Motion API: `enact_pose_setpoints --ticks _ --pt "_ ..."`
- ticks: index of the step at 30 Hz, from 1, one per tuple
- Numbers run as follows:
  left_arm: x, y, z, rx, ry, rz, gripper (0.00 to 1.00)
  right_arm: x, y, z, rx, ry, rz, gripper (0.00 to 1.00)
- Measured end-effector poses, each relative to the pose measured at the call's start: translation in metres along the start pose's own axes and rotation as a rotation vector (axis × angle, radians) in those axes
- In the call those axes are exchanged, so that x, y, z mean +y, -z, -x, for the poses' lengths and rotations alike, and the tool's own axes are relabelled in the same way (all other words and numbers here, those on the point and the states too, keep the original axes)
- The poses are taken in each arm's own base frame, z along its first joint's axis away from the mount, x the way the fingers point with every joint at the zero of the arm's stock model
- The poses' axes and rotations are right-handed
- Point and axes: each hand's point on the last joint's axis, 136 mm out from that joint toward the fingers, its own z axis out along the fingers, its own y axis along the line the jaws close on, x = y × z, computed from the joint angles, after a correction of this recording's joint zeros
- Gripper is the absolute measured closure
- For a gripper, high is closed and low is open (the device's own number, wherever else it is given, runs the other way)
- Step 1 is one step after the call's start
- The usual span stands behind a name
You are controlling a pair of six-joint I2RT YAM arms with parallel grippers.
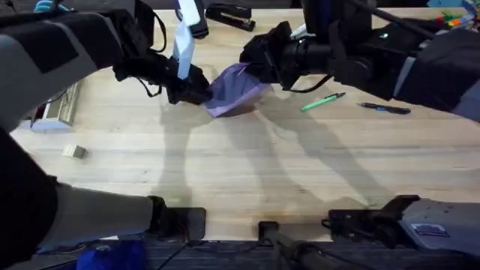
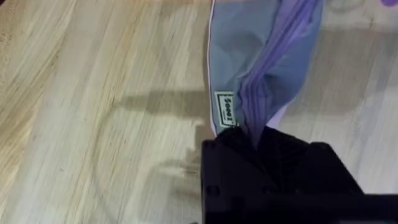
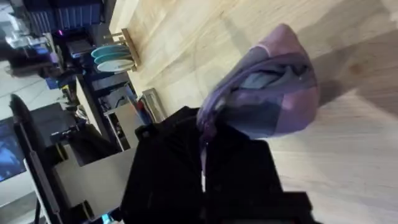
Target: Unzip the bag, pick up the pens from the table one at a time and place them inside, then zip the bag closed.
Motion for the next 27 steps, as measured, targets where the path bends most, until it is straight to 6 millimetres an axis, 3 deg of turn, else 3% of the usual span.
enact_pose_setpoints --ticks 19,27 --pt "0.0 0.0 -0.002 0.01 0.003 0.0 0.958 0.005 -0.004 -0.026 0.043 0.039 0.006 0.97" --pt "0.0 0.0 -0.002 0.009 0.001 0.001 0.959 0.004 -0.002 -0.021 0.046 0.028 0.003 0.97"
